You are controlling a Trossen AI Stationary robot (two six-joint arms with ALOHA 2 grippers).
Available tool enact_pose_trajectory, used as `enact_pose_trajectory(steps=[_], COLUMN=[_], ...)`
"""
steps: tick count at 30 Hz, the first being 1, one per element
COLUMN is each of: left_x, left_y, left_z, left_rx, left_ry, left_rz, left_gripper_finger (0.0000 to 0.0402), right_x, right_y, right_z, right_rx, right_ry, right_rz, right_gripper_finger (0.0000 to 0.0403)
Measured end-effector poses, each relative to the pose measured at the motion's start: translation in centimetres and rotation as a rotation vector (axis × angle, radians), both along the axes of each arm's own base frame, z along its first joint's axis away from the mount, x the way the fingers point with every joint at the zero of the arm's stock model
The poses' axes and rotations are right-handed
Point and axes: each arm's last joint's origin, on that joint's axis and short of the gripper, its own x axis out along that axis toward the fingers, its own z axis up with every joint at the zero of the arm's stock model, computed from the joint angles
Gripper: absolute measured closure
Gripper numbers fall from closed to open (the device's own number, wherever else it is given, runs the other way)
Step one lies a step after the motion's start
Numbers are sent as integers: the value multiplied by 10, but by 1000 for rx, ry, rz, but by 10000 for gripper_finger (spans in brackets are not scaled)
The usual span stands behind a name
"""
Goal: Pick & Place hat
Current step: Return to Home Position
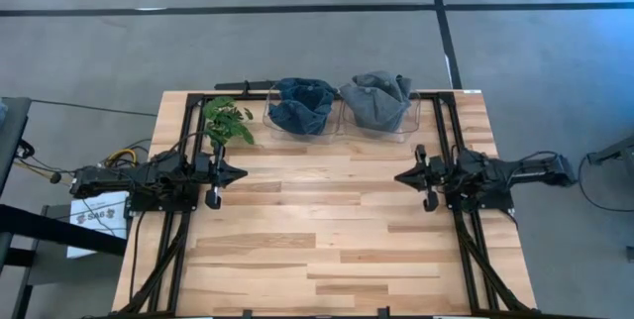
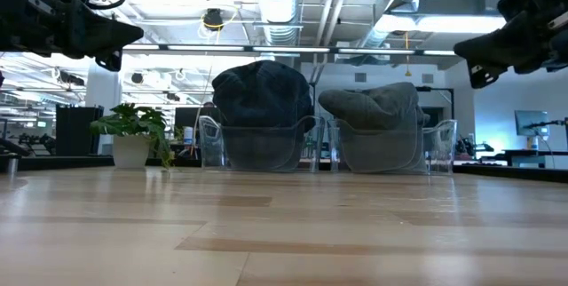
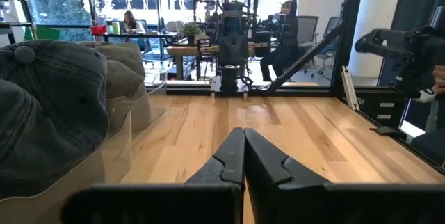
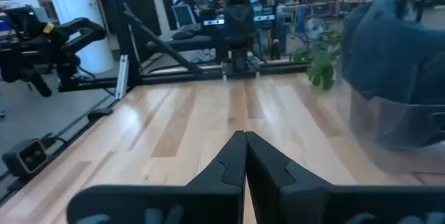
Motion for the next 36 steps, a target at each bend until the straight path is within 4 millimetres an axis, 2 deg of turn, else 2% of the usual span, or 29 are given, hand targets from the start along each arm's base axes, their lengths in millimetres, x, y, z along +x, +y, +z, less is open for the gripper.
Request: enact_pose_trajectory(steps=[4,36], left_x=[0,0], left_y=[0,0], left_z=[0,0], left_rx=[0,0], left_ry=[0,0], left_rz=[0,1], left_gripper_finger=[401,401], right_x=[-6,-5], right_y=[-2,-3], right_z=[6,5], right_rx=[-15,-38], right_ry=[-73,-49], right_rz=[-20,-25], right_gripper_finger=[403,403])
